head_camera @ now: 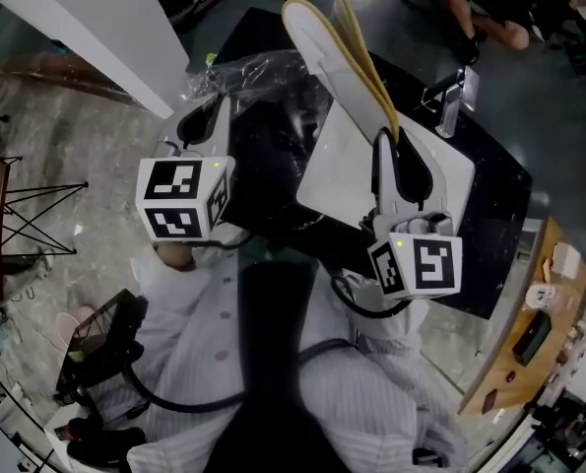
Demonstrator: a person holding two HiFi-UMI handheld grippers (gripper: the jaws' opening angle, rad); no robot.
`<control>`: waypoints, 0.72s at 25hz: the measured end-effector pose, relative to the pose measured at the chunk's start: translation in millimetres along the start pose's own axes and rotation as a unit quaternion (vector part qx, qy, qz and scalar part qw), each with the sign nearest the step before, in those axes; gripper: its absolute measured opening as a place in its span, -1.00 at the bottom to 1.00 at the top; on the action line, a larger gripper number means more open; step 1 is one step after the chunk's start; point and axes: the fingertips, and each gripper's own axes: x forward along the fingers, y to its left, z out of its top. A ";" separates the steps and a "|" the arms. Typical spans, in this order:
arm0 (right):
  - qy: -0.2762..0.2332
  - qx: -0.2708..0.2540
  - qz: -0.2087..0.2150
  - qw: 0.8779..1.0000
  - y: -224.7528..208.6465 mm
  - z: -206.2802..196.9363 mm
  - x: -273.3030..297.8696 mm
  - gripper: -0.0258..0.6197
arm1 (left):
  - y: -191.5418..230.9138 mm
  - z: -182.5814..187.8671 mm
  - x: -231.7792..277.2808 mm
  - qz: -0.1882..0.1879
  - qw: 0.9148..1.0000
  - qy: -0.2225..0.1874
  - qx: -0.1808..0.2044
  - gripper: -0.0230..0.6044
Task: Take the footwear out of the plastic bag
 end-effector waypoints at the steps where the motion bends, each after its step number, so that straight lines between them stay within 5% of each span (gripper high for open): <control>1: -0.002 0.002 0.000 1.000 1.7 0.4 1.4 -0.71 | -2.1 -0.3 0.1 -0.001 1.000 -0.002 -0.001 -0.92; 18: -0.005 0.015 0.003 1.000 2.9 1.9 0.1 -0.72 | -10.3 3.4 1.7 -0.012 1.000 -0.009 -0.008 -0.92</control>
